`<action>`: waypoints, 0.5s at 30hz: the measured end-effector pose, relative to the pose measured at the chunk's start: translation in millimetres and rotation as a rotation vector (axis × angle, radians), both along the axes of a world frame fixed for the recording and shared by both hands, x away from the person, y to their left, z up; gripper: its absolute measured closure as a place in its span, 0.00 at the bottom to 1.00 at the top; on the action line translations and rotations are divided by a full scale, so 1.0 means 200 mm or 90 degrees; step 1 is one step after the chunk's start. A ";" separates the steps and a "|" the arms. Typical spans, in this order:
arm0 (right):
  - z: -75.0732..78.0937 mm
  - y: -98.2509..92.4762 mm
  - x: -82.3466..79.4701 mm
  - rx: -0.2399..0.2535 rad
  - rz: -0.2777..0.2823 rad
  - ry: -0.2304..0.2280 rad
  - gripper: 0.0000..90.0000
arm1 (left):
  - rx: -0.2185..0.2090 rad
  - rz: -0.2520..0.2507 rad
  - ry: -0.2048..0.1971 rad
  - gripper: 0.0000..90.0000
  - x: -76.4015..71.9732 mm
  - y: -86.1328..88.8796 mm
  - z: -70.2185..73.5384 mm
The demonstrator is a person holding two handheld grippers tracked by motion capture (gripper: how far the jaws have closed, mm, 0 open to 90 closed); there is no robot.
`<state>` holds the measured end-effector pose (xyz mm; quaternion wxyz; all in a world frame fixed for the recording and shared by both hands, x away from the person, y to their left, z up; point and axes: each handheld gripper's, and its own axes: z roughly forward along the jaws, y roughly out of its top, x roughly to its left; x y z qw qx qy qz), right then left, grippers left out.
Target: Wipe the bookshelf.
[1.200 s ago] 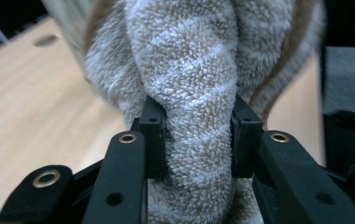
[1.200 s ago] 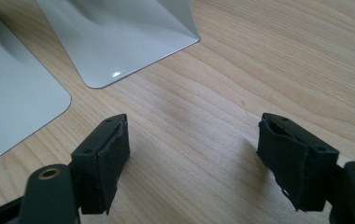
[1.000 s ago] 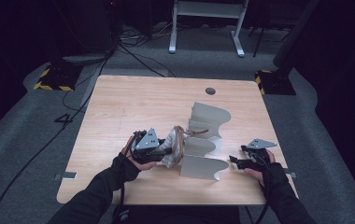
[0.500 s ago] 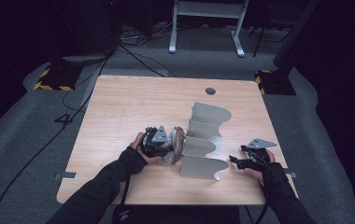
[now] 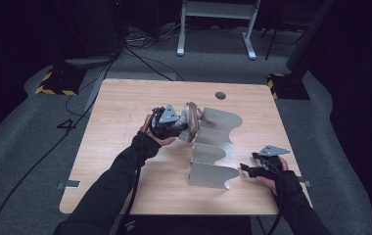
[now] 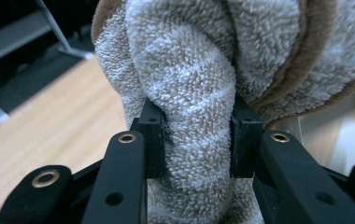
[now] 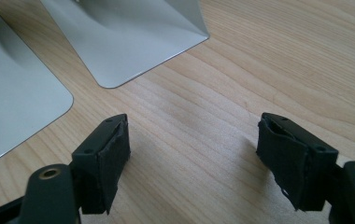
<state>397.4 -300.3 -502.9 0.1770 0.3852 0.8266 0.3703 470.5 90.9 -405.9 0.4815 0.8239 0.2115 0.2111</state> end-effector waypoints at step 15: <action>0.00 0.00 0.00 -0.001 0.005 -0.001 0.29 | 0.016 0.031 0.069 0.73 0.18 -0.14 -0.16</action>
